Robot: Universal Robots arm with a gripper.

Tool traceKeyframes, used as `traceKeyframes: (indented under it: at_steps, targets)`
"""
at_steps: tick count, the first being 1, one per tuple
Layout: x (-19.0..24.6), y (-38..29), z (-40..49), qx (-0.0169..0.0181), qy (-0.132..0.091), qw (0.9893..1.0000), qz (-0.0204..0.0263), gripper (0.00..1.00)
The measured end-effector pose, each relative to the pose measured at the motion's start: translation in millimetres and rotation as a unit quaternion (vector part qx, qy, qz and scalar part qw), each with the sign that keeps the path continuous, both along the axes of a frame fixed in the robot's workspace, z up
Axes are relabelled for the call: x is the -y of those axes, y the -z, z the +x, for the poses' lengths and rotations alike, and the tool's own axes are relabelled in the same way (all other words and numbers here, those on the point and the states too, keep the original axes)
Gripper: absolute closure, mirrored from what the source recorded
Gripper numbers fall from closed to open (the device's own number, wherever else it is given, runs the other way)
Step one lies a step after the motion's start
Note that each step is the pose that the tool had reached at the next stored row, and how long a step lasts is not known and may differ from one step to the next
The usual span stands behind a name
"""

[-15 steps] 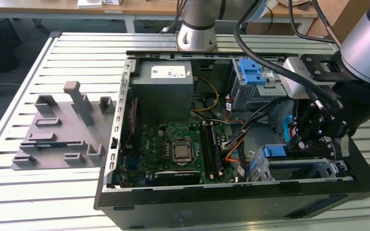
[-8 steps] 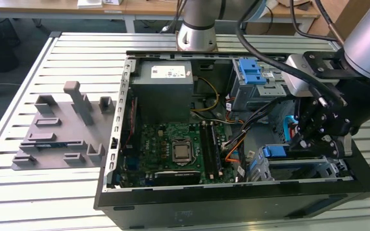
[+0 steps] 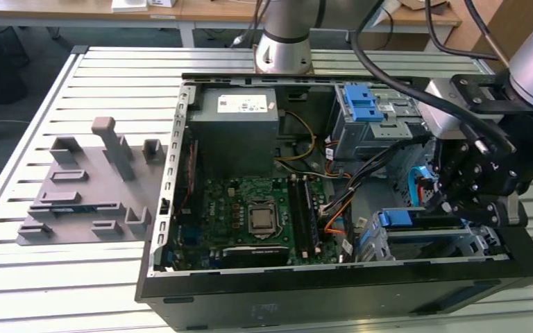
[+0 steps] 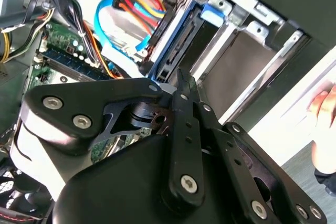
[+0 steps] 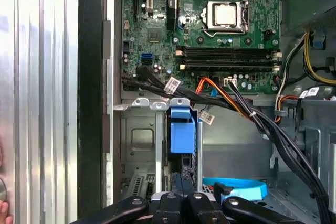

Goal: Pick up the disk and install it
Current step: 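Insert the first disk wire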

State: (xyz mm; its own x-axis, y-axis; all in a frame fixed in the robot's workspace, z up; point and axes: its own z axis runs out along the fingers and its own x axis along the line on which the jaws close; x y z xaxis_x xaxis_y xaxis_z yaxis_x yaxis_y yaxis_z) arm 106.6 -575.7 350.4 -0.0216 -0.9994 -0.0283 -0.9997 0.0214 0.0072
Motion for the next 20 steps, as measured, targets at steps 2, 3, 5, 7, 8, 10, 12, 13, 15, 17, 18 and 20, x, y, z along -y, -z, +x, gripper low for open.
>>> traceKeyframes:
  at_steps: [2,3,5,7,8,10,12,13,15,17,18,20]
  targets:
    - [-0.1,0.0,3.5,0.0000,0.000,1.0000,0.0000,0.89]
    - [-0.2,-0.1,4.9,0.0000,0.000,1.0000,0.0000,0.89]
    - [-0.3,-0.3,7.4,0.0000,0.000,1.0000,0.0000,0.89]
    - [-0.9,-1.5,9.0,0.0002,0.000,1.0000,0.0000,0.89]
    - [-1.3,-2.2,9.6,0.0004,0.001,1.0000,0.0000,0.89]
    - [-2.0,-4.4,10.5,0.0008,0.001,1.0000,0.0000,0.89]
    - [-2.8,-6.4,11.1,0.0012,0.001,1.0000,0.0000,0.89]
    - [-3.5,-7.0,11.5,0.0015,0.001,1.0000,0.0002,0.89]
    - [-5.4,-7.7,12.1,0.0020,0.002,1.0000,0.0000,0.89]
    - [-7.8,-7.7,13.1,0.0022,0.003,1.0000,0.0000,0.89]
    - [-9.3,-7.7,13.7,0.0022,0.003,1.0000,0.0001,0.89]
    - [-11.7,-7.7,14.7,0.0023,0.003,1.0000,0.0001,0.89]
